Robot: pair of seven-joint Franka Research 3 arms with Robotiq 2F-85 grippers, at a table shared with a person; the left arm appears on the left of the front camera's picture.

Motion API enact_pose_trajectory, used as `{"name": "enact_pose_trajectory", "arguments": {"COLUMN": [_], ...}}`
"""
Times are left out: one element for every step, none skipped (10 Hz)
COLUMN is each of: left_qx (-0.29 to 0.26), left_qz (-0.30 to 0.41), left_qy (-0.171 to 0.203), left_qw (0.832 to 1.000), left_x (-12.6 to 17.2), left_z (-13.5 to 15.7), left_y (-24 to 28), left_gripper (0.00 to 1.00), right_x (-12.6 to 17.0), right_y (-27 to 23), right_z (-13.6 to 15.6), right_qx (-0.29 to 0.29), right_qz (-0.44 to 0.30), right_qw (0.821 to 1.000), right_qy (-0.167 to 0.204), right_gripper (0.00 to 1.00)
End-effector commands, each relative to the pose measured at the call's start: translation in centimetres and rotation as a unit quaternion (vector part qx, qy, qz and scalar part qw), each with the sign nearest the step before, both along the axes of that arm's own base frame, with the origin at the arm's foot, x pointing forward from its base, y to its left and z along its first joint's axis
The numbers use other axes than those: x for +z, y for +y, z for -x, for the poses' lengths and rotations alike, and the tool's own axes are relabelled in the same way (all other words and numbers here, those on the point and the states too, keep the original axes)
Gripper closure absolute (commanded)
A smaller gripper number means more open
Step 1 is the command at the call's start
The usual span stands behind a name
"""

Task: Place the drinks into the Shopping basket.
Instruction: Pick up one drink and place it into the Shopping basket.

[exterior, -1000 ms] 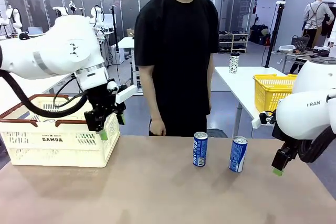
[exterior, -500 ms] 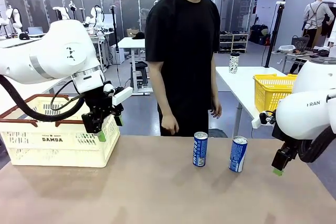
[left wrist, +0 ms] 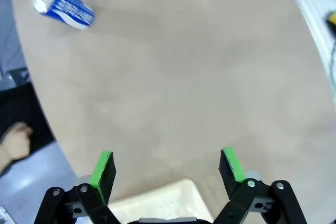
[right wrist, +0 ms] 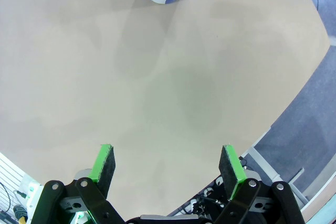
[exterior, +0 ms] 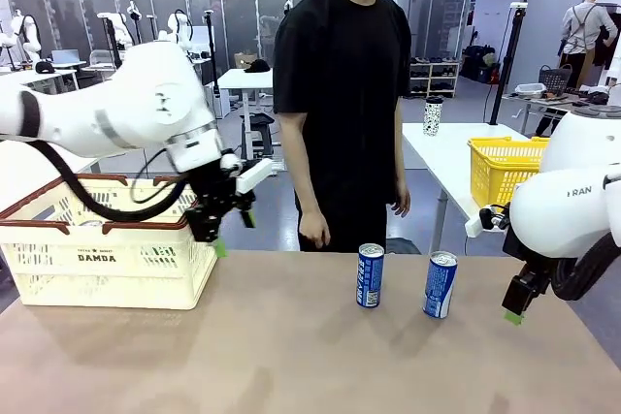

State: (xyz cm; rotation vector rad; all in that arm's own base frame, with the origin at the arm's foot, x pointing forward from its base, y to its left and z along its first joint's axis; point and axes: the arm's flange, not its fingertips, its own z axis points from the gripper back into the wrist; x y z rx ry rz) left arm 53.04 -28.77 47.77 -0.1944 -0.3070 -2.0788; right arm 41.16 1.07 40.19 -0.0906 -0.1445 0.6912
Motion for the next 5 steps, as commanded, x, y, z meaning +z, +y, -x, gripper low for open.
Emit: {"name": "enact_pose_trajectory", "arguments": {"left_qx": [-0.013, -0.02, -0.033, -0.044, -0.053], "left_qz": [0.003, 0.008, 0.011, 0.017, 0.024], "left_qy": [-0.026, -0.033, -0.029, -0.027, -0.03], "left_qw": [1.0, 0.999, 0.999, 0.999, 0.998], "left_x": [-0.1, -0.4, -0.9, -1.5, -2.0], "left_z": [-3.2, -4.3, -5.0, -5.6, -5.9], "left_y": [-4.4, -6.6, -8.6, -10.5, -11.9], "left_gripper": [0.0, 0.0, 0.0, 0.0, 0.0], "right_x": [-0.1, -0.1, -0.1, -0.1, -0.1], "right_y": [0.1, 0.1, 0.1, 0.1, 0.1], "right_z": [0.0, 0.0, 0.0, 0.0, 0.0], "right_qx": [-0.003, -0.003, -0.003, -0.003, -0.003], "right_qz": [-0.002, -0.002, -0.002, -0.002, -0.002], "right_qw": [1.0, 1.0, 1.0, 1.0, 1.0], "right_qy": [0.0, 0.0, 0.0, 0.0, 0.0], "right_gripper": [0.0, 0.0, 0.0, 0.0, 0.0]}}
